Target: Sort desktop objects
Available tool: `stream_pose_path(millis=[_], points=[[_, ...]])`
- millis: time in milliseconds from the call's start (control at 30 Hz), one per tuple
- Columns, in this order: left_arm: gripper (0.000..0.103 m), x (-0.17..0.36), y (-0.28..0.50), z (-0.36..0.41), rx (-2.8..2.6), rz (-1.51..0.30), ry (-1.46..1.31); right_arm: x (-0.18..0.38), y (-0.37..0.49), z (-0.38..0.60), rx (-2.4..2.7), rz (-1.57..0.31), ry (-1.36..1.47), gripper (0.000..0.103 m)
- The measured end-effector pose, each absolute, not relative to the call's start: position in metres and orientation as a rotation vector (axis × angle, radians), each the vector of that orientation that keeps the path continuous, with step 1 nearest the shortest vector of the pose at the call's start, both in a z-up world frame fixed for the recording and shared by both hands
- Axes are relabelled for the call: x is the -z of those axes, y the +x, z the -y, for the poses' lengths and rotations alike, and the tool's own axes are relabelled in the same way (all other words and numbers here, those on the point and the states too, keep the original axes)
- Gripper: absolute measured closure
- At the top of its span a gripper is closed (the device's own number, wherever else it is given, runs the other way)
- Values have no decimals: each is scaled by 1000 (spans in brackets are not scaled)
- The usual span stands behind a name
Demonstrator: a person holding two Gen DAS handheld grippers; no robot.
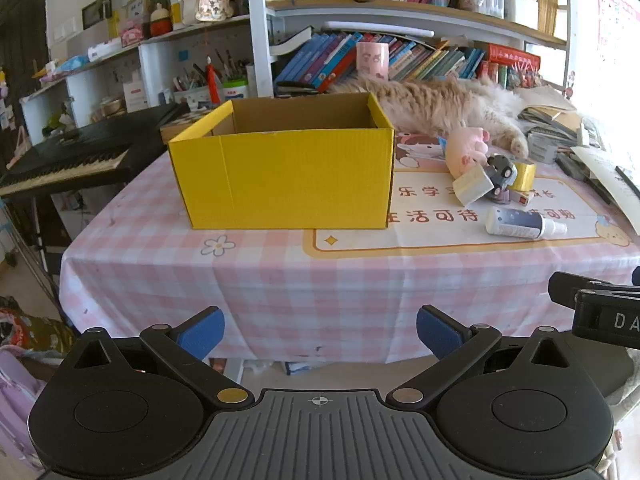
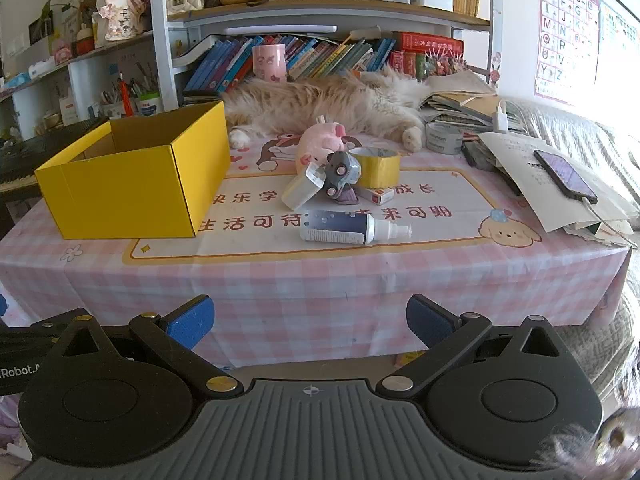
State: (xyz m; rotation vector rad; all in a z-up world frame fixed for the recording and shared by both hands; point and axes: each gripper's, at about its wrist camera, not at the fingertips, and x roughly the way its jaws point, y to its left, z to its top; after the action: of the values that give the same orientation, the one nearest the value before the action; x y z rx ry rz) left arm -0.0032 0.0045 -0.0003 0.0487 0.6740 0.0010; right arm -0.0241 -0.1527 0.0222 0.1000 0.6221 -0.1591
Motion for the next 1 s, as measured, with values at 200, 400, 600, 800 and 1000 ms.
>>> stream_pose_path(millis=[200,400,600,800,1000], points=[[0,1,-2,-7,0,-679,48,-22,-23,152,161,-626,100,0],[0,1,-1,-7,0,-679,48,-22,-22,151,158,-627,99,0],[0,1,-1,-8,4,-680,50,-21,-18,151,151,-633,107,0],[0,2,2,-12,4,-683,54,-20,-17,151,167,-637,106,0],[0,2,4,-11,10,-685,61,-20,-16,152,170,-640,110,0]])
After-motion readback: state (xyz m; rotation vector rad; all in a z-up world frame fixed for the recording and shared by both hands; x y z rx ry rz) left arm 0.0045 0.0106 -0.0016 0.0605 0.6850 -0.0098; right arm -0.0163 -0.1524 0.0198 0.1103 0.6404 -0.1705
